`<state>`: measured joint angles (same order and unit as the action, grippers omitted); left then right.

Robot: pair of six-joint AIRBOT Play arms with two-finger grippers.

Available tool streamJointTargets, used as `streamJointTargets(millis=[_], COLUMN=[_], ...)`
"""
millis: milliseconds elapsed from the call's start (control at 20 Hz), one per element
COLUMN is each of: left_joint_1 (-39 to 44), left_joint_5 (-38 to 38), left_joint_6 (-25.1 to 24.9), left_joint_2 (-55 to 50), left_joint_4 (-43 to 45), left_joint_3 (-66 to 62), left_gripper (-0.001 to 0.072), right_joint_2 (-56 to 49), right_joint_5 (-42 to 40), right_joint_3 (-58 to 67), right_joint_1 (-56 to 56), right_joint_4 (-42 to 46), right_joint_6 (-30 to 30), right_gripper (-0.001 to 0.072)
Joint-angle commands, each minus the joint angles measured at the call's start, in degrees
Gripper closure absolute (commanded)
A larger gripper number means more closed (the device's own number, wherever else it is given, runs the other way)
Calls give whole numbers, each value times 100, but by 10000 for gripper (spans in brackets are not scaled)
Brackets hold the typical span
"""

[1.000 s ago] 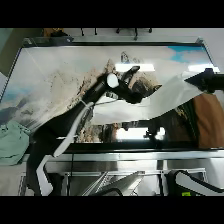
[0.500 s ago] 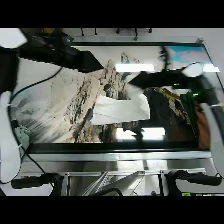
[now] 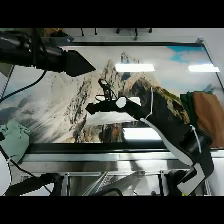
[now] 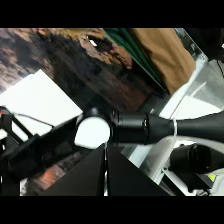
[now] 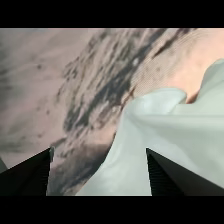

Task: Fold the shirts.

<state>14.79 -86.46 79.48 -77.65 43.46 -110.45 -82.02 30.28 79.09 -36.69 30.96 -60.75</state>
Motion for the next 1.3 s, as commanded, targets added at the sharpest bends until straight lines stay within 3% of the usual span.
streamJointTargets(millis=[0,200,450,1100,1150,1200,1250], left_joint_1=[-66,-472,-1045,-1585,-1558,-1567,-1565], left_joint_5=[142,133,140,212,214,219,216], left_joint_6=[0,0,-2,-212,-212,-212,-210], left_joint_2=[240,581,1045,1773,1770,1770,1749], left_joint_4=[2,-2,-2,-4,0,0,-9], left_joint_3=[581,1080,1425,2791,2846,2887,2887], left_gripper=[690,690,689,690,689,690,690], right_joint_2=[505,1198,1029,-328,-319,-291,-232], right_joint_5=[925,2533,4037,3757,3786,3947,4089], right_joint_3=[4,2,-289,-654,-621,-566,-509], right_joint_1=[850,2675,4192,3488,3436,3434,3442], right_joint_4=[50,675,1134,776,590,302,0], right_joint_6=[98,-313,-455,260,420,688,802], right_gripper=[69,65,62,76,280,600,695])
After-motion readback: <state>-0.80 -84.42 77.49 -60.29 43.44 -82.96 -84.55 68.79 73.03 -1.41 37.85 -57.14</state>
